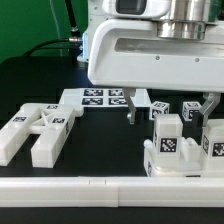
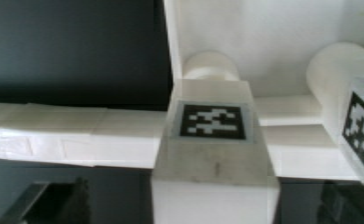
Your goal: Assemble chair
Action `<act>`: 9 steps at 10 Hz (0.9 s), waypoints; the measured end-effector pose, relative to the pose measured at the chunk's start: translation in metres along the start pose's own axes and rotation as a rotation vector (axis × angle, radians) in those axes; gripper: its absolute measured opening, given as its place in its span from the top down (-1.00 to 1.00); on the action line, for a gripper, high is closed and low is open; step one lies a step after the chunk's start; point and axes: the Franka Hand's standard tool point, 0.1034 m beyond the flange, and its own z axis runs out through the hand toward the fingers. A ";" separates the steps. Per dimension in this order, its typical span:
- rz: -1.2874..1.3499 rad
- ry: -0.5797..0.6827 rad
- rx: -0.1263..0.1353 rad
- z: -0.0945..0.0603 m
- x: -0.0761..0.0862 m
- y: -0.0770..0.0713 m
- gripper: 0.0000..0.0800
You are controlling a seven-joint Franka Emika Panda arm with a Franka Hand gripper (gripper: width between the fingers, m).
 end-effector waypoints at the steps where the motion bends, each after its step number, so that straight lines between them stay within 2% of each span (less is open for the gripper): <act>1: 0.000 0.000 -0.001 0.000 0.001 0.002 -0.59; 2: -0.014 0.005 -0.004 0.002 0.002 0.006 -0.59; 4: -0.014 0.015 -0.005 0.002 0.004 0.007 0.26; 9: 0.096 0.018 -0.003 0.002 0.004 0.008 0.25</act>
Offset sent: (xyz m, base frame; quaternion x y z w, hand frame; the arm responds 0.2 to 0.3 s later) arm 0.0000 0.0000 0.0000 0.0000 0.0000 0.0000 1.0000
